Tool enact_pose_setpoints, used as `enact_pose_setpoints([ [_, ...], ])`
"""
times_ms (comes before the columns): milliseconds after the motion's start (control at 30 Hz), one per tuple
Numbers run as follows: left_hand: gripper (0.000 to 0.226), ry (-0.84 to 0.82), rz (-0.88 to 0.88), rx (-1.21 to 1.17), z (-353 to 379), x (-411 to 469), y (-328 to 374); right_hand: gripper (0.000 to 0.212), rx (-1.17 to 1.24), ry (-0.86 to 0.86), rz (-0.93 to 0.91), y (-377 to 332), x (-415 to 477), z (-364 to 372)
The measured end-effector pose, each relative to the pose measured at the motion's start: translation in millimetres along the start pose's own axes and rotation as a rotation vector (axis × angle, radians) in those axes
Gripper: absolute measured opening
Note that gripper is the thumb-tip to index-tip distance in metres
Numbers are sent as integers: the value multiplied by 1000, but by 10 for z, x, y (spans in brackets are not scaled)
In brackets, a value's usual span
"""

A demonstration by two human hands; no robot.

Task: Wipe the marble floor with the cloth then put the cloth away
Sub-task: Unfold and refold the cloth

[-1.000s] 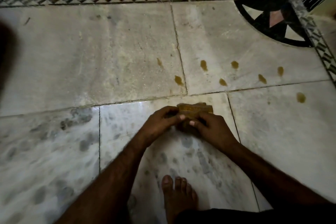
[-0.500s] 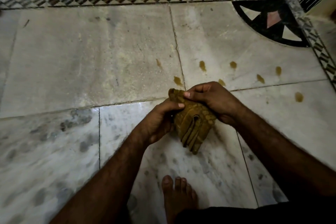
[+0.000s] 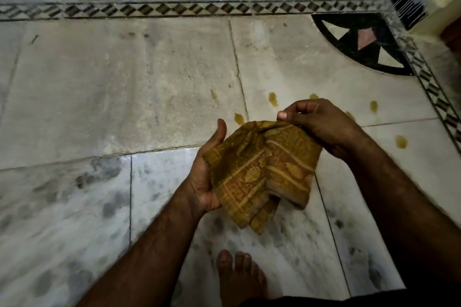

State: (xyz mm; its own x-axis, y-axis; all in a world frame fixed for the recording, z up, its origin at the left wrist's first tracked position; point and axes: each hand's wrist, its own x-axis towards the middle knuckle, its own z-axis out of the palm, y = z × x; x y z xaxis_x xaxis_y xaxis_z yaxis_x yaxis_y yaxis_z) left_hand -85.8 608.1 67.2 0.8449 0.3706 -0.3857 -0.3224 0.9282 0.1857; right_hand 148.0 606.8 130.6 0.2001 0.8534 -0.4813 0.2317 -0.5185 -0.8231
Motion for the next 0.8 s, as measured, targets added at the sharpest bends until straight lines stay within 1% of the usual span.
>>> enact_pose_setpoints([
  [33, 85, -25, 17, -16, -1, -13, 21, 13, 52, -7, -10, 19, -33, 15],
  [100, 91, -73, 46, -40, -17, -33, 76, 29, 268, -53, -7, 34, -118, 0],
  [200, 95, -137, 80, -77, -72, -77, 169, 54, 733, -212, -14, 51, -283, -43],
  [233, 94, -151, 100, -88, -89, -86, 192, 60, 836, -254, -27, 58, -333, -32],
  [267, 92, -157, 126, -94, -102, -88, 216, 65, 890, -280, -42, 66, -364, -12],
  [367, 86, -118, 199, -85, -102, -95, 259, 71, 882, -325, -55, 65, -412, 112],
  [433, 86, -81, 210, -64, -75, -88, 264, 72, 775, -306, -45, 19, -414, 236],
  [467, 86, -63, 202, -47, -57, -83, 259, 70, 710, -265, -42, -12, -409, 303],
  [567, 76, 59, 219, 17, 20, -86, 248, 47, 603, -105, -60, -114, -406, 475],
  [667, 61, 165, 256, 101, 141, -113, 227, 38, 583, -69, -100, -179, -405, 531],
  [733, 50, 290, 281, 265, 238, -95, 232, 36, 565, -47, -137, -226, -396, 524],
  [767, 49, 385, 313, 412, 277, -77, 238, 35, 556, -32, -153, -247, -387, 515],
  [800, 53, 475, 380, 585, 290, -55, 236, 34, 552, -14, -167, -273, -379, 507],
])
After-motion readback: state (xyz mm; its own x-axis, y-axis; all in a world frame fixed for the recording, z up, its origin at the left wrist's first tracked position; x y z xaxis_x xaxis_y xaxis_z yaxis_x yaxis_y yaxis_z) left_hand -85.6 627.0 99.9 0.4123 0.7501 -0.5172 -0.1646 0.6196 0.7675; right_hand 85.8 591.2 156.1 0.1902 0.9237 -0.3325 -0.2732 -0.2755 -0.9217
